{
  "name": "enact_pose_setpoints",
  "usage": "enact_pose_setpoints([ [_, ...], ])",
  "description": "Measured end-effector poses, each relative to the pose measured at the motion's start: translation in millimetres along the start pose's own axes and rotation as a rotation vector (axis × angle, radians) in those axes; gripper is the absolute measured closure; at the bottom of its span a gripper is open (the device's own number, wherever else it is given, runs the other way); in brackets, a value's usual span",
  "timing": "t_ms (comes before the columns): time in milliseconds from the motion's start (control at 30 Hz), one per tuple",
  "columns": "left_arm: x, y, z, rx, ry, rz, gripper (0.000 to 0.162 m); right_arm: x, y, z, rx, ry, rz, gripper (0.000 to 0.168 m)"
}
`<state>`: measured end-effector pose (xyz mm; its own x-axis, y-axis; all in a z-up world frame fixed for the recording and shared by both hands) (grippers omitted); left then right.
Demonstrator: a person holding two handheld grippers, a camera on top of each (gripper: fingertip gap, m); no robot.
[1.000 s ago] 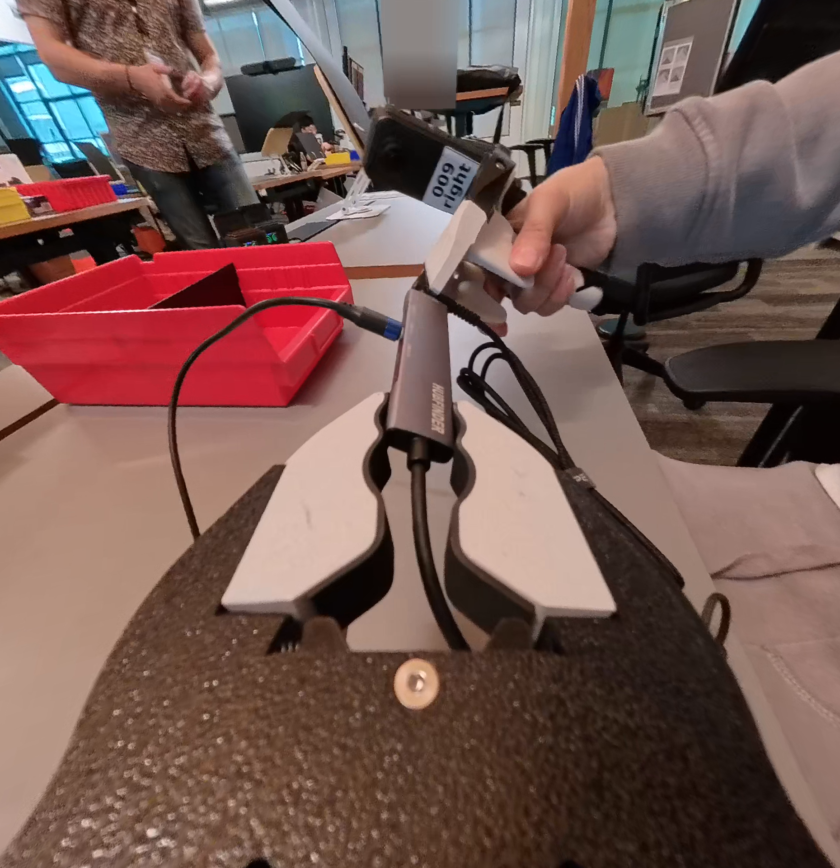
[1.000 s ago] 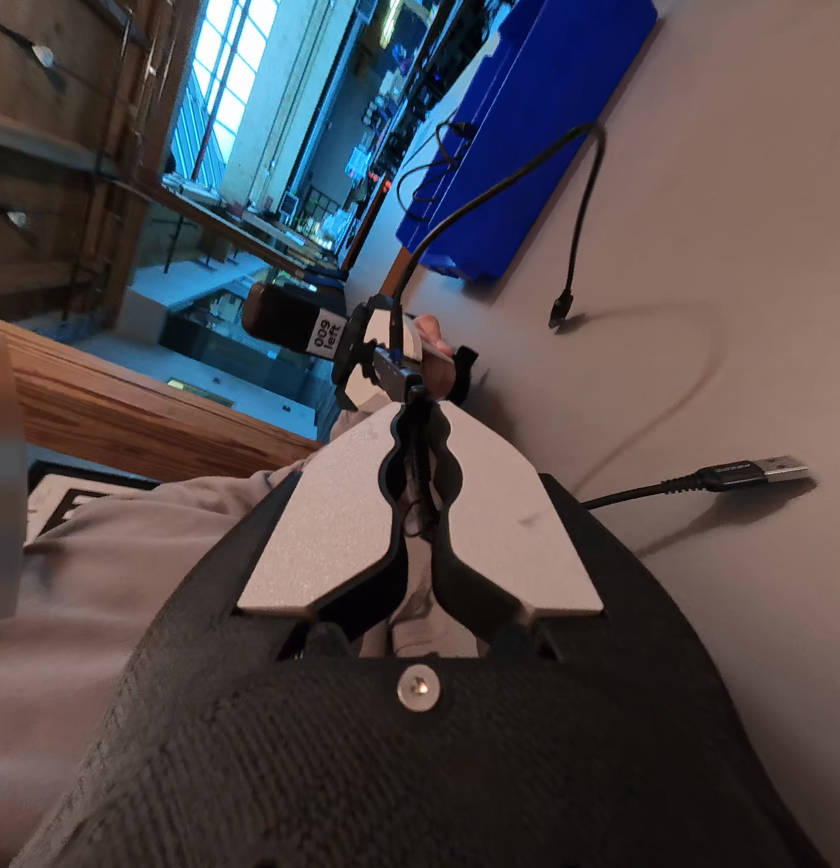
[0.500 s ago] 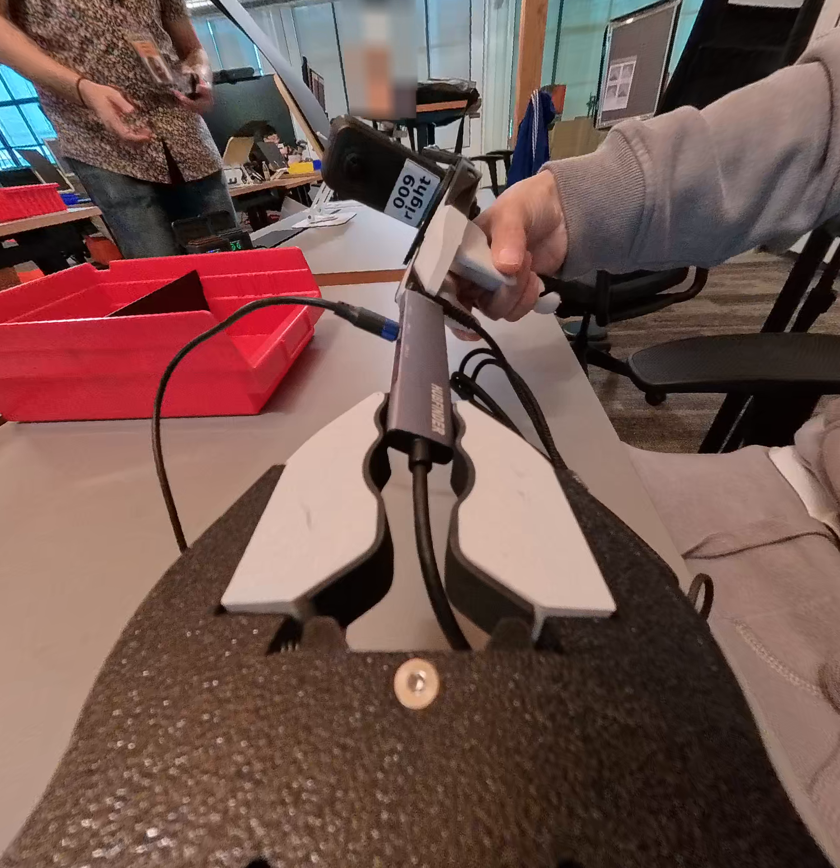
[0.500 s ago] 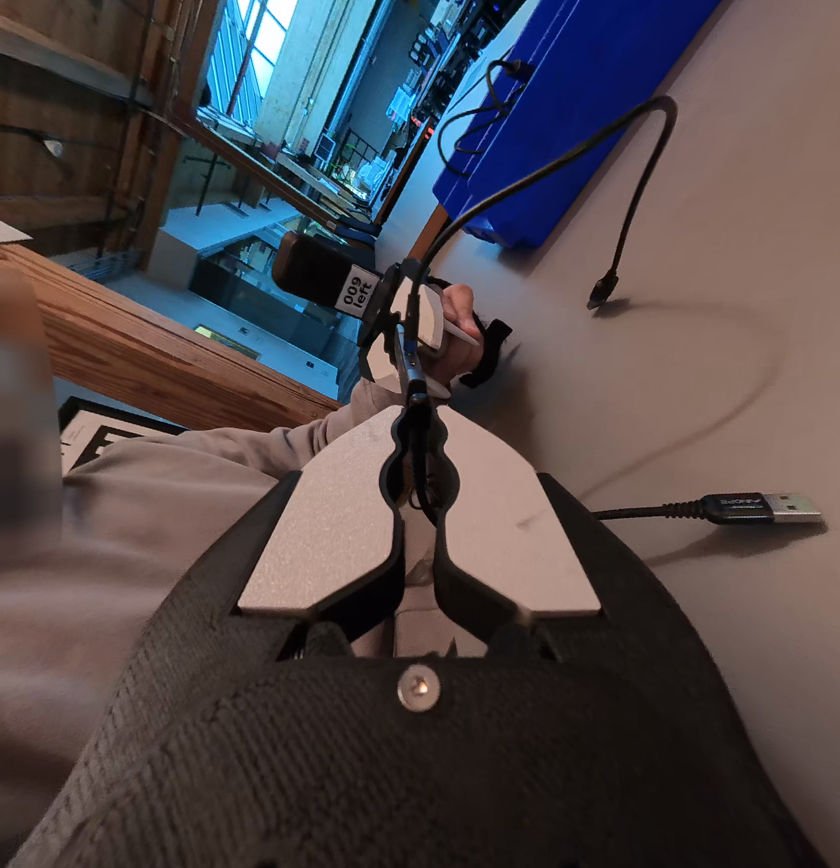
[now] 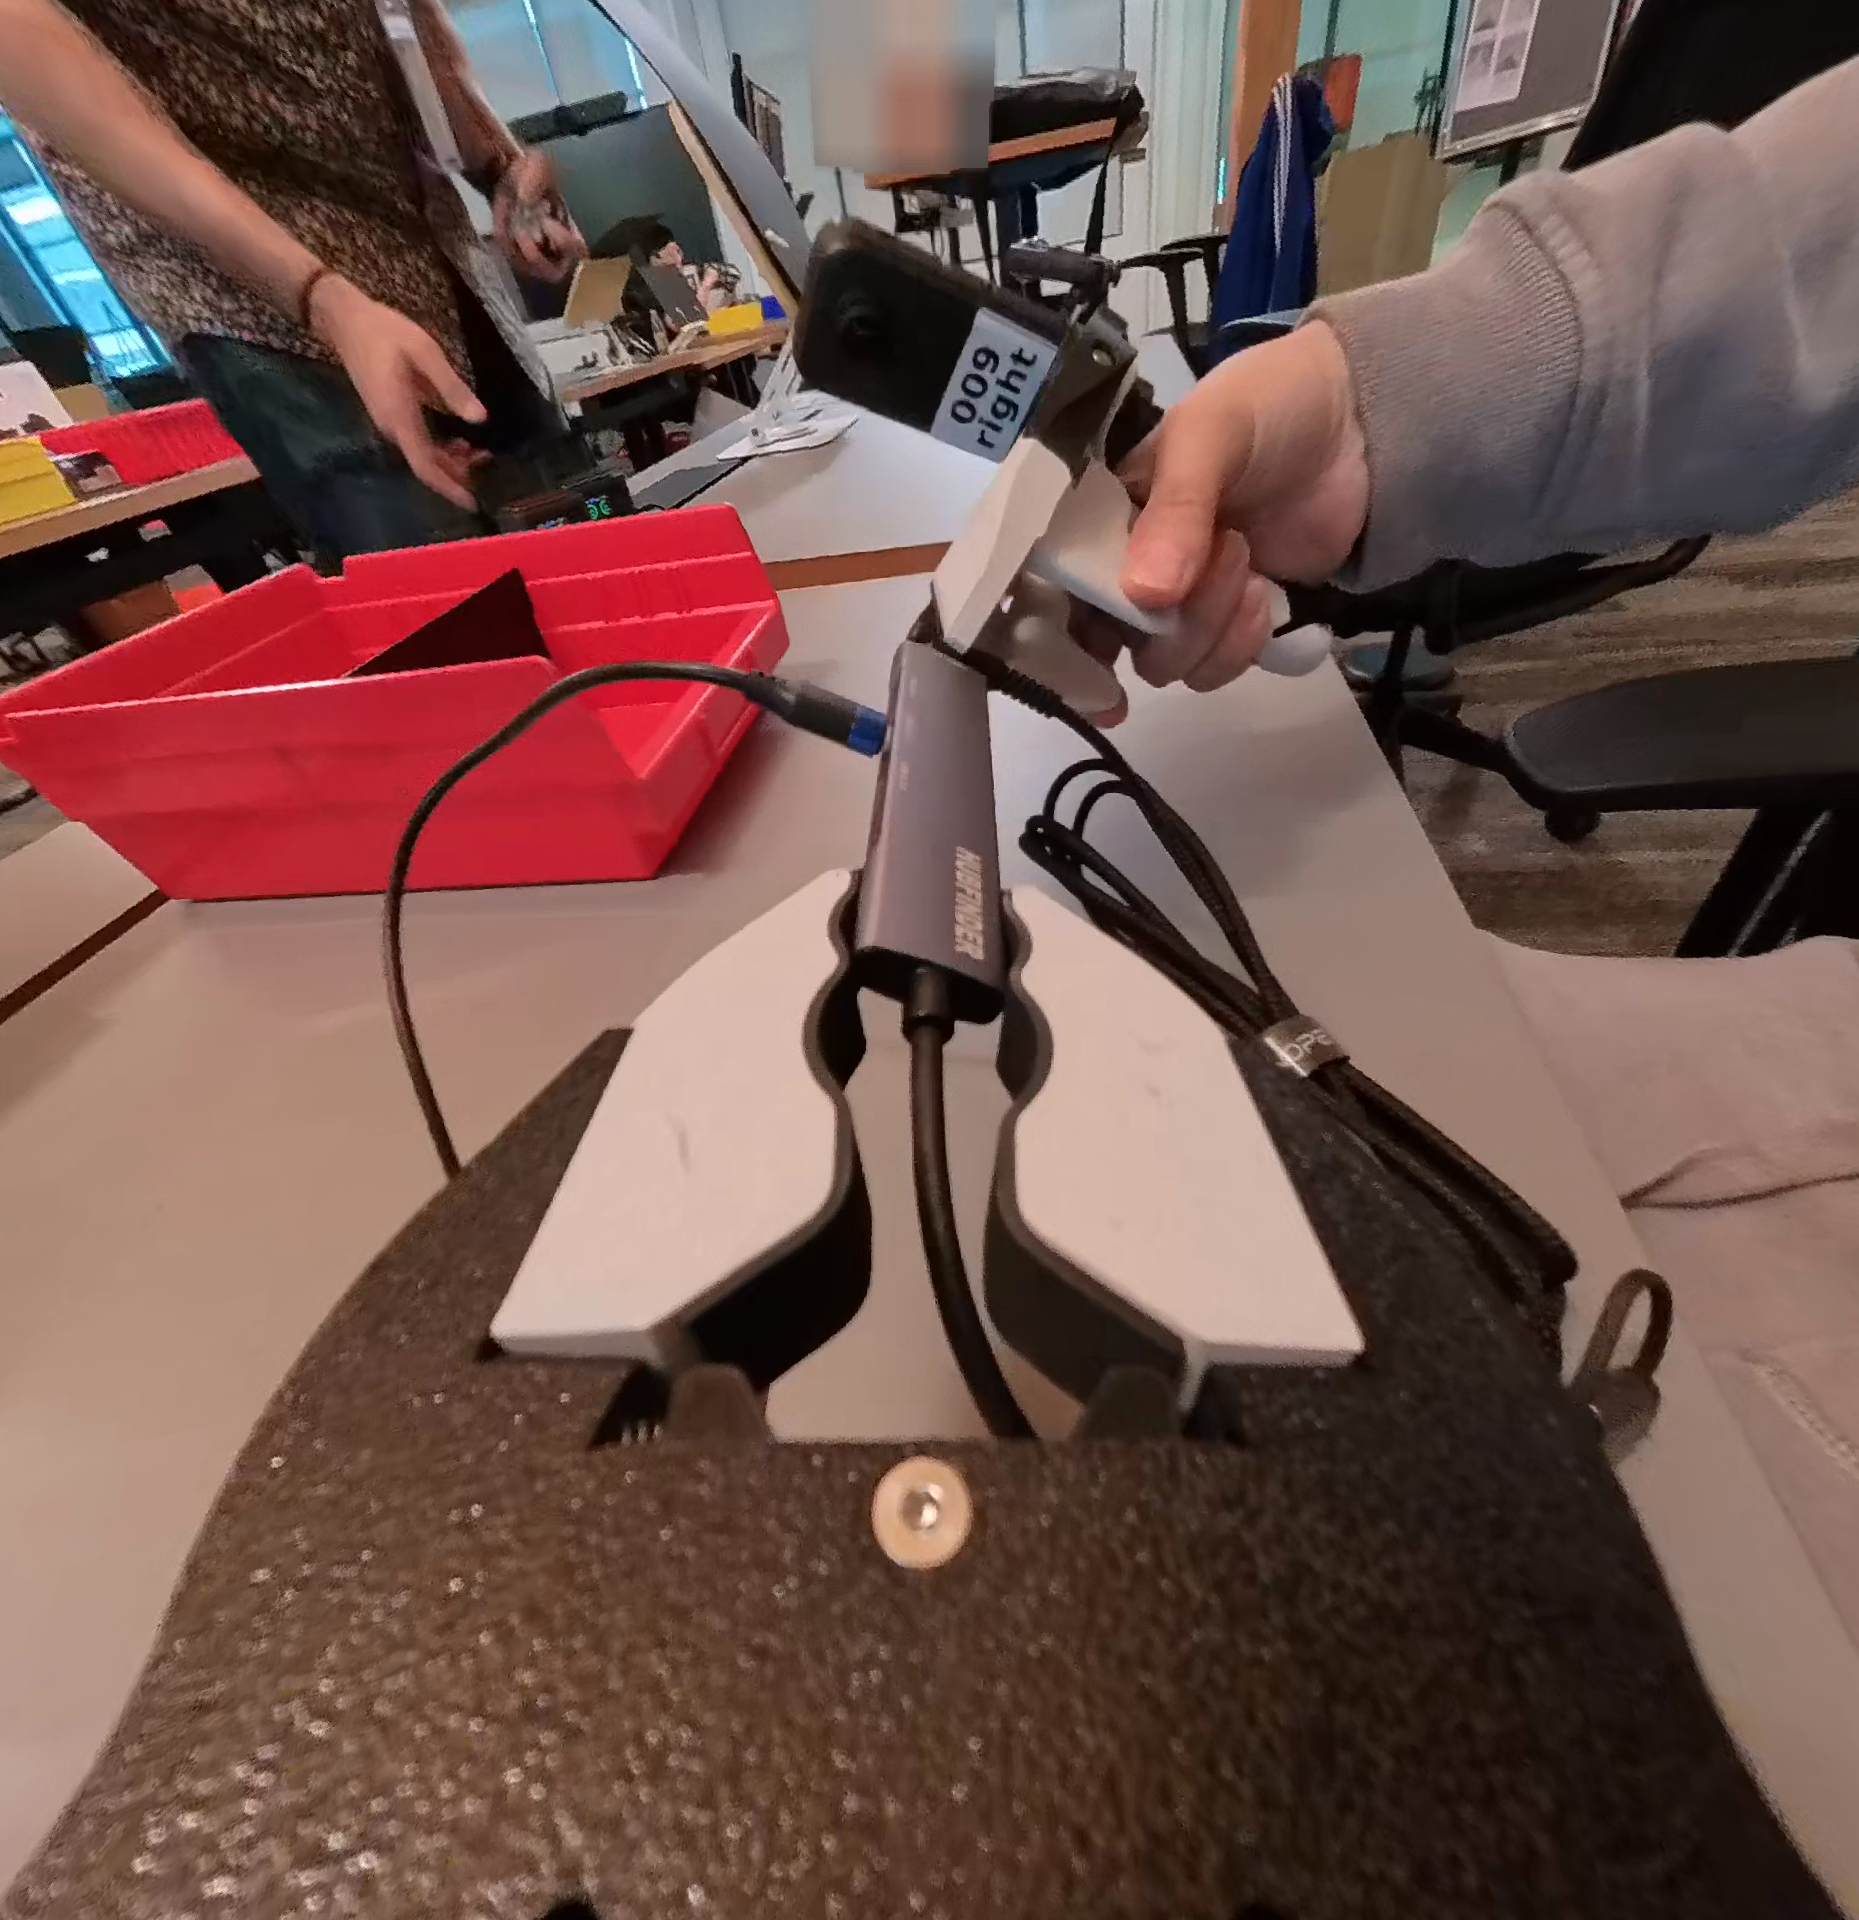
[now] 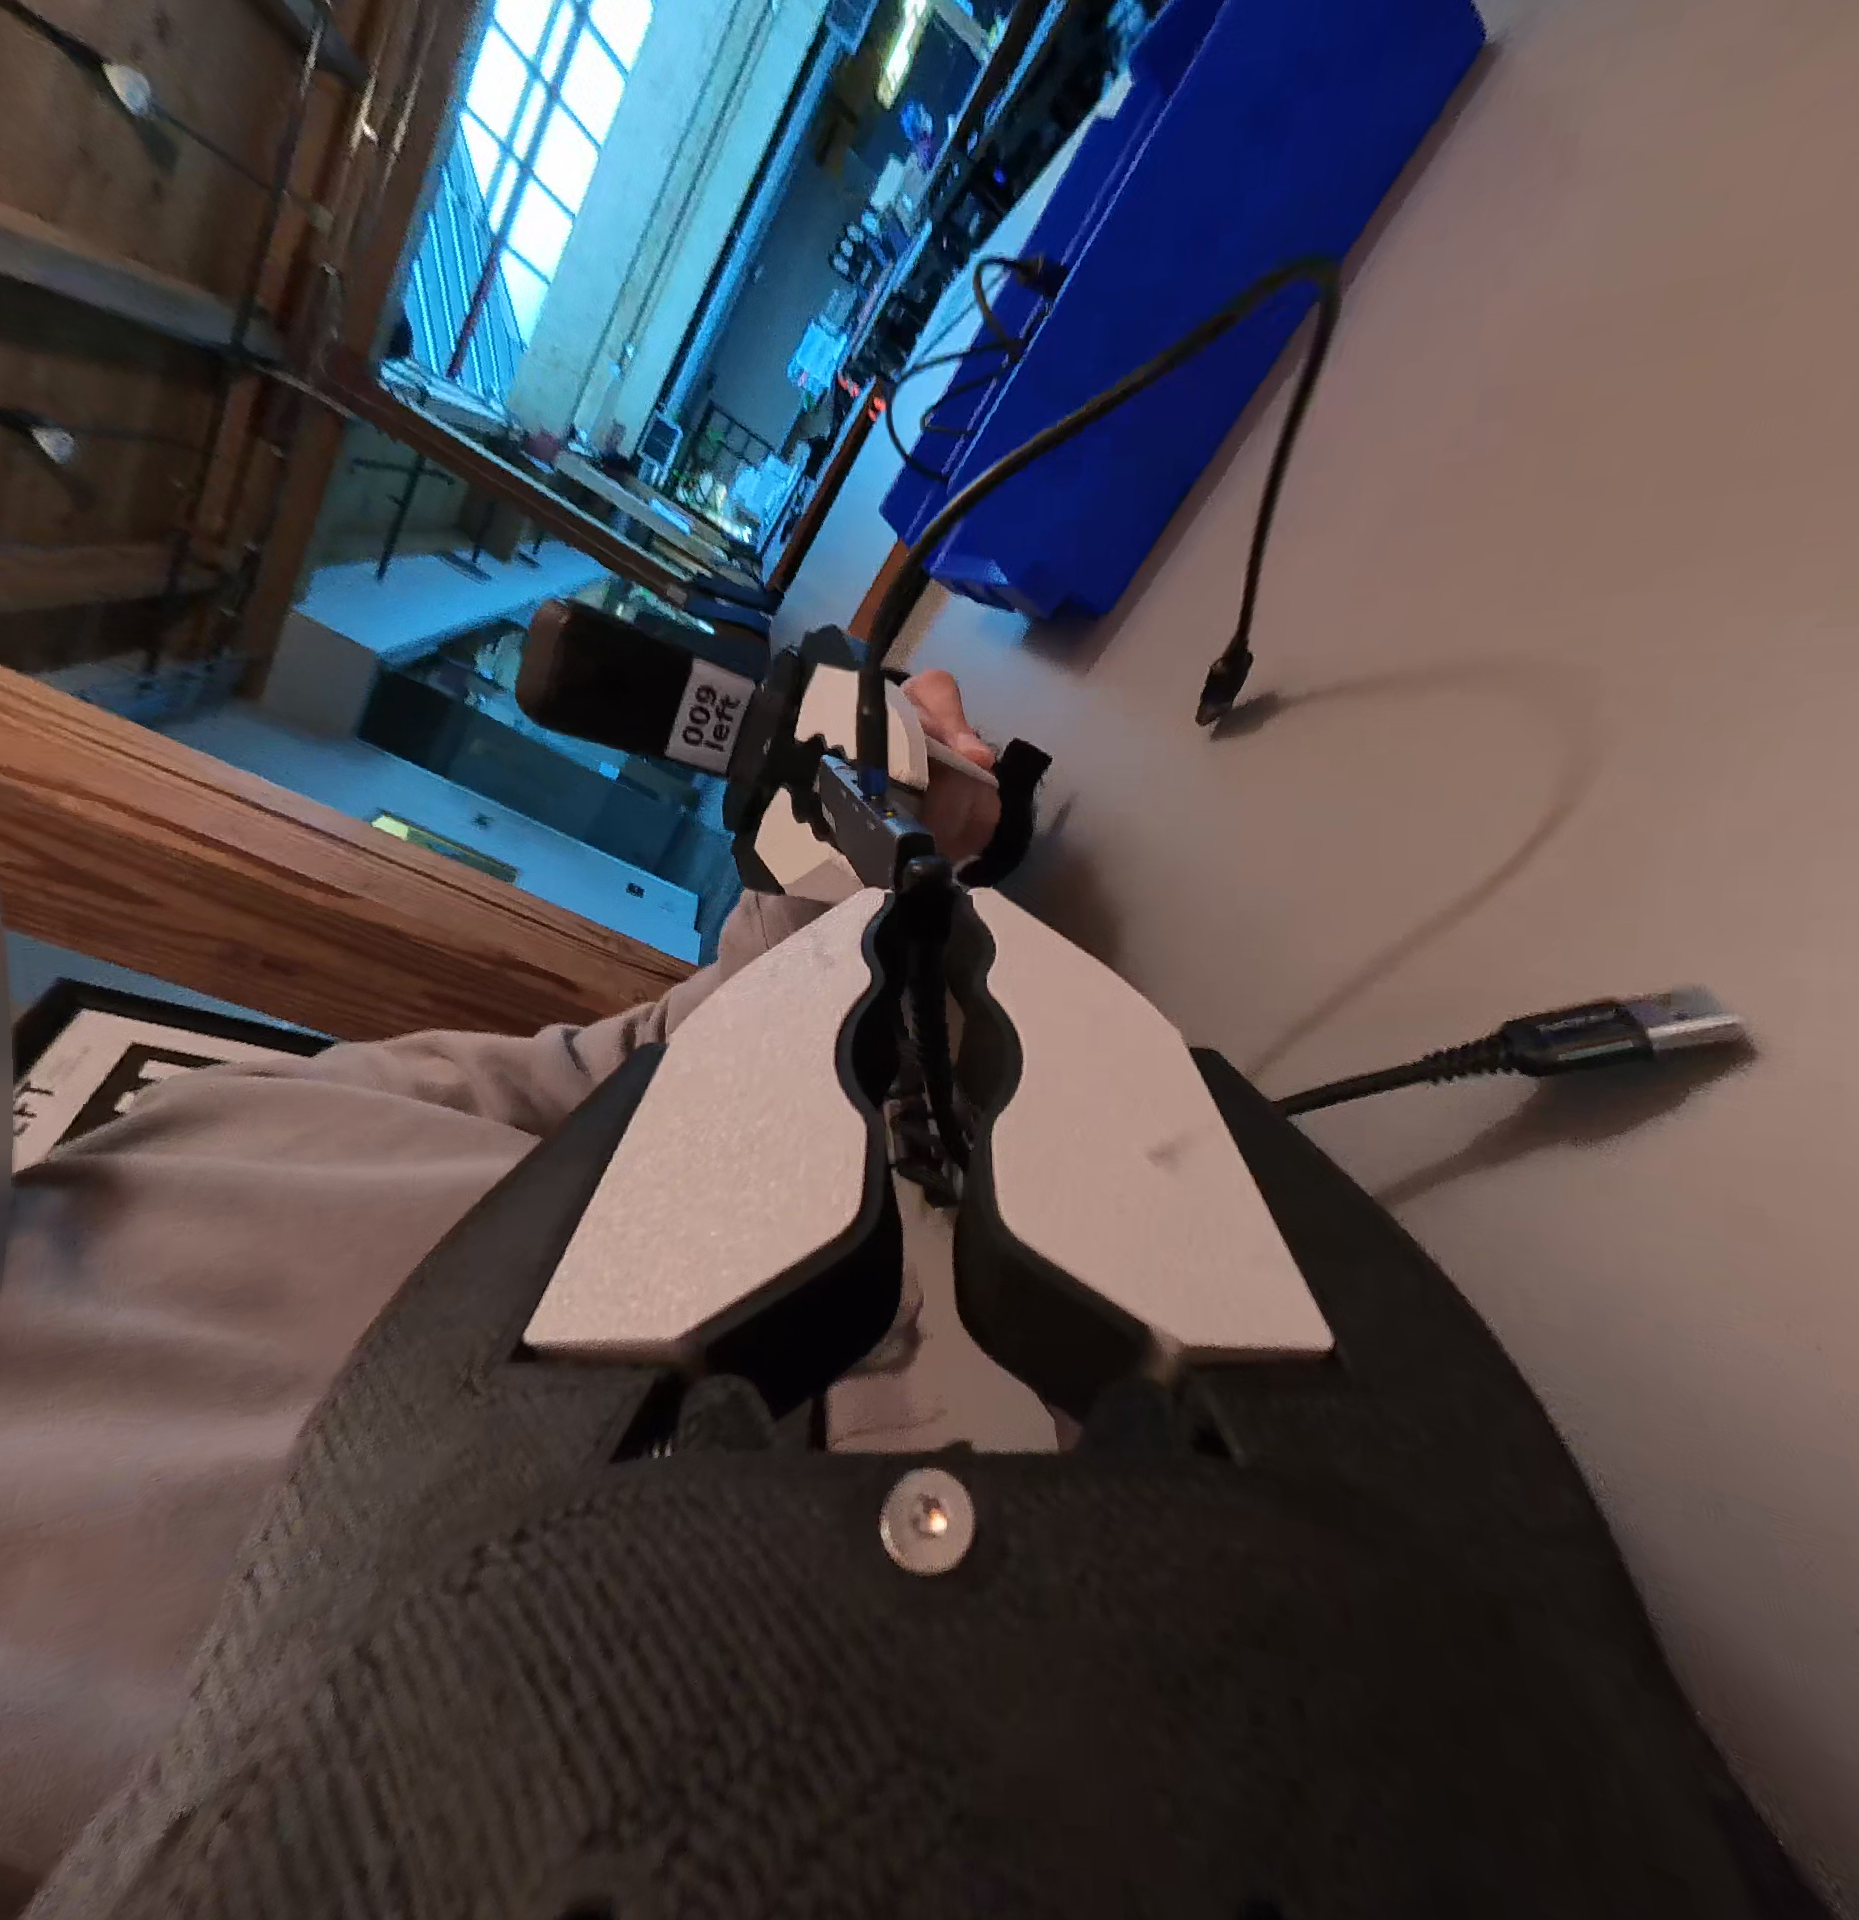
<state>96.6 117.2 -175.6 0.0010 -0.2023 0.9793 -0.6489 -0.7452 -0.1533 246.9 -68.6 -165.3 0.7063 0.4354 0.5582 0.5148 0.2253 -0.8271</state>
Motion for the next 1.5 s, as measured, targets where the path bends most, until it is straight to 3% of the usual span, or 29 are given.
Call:
enact_pose_setpoints([
  [133,1.5,1.9,1.1,-0.013,-0.004,0.004,0.14,-2.4,-3.0,-3.0,-0.007,-0.009,-0.002,0.159],
  [267,1.1,-0.9,4.9,-0.039,0.013,-0.138,0.14,-0.6,-4.6,-6.2,-0.02,0.021,-0.025,0.159],
  [333,4.1,2.7,5.1,-0.014,-0.006,-0.055,0.14,-1.6,-6.7,-8.0,-0.009,0.023,-0.023,0.159],
  [600,7.2,9.7,11.3,-0.041,-0.03,-0.029,0.141,-7.5,-10.7,-19.2,-0.019,-0.006,-0.048,0.159],
  [900,17.3,21.9,14.3,0.027,0.179,0.206,0.138,-21.7,-7.8,-21.5,0.105,0.14,0.152,0.159],
  [1300,12.1,16.7,25.3,0.041,0.19,0.272,0.132,-22.8,-6.0,-32.5,0.025,0.129,0.148,0.16],
  [1500,6.5,14.2,27.8,0.008,0.158,0.222,0.136,-23.2,-0.9,-34.3,0.002,0.121,0.136,0.16],
])
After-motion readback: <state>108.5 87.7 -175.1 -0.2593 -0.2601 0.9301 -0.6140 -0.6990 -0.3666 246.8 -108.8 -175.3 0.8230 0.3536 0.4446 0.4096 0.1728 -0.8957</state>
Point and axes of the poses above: each gripper's, where its closed fingertips meet, z out along the fingers, x out of its top, y = z × x across the jaws, the point moved 9 cm from there along -z, back along the fingers, and after that the axes turned 3 degrees about x, right-handed, at the moved point
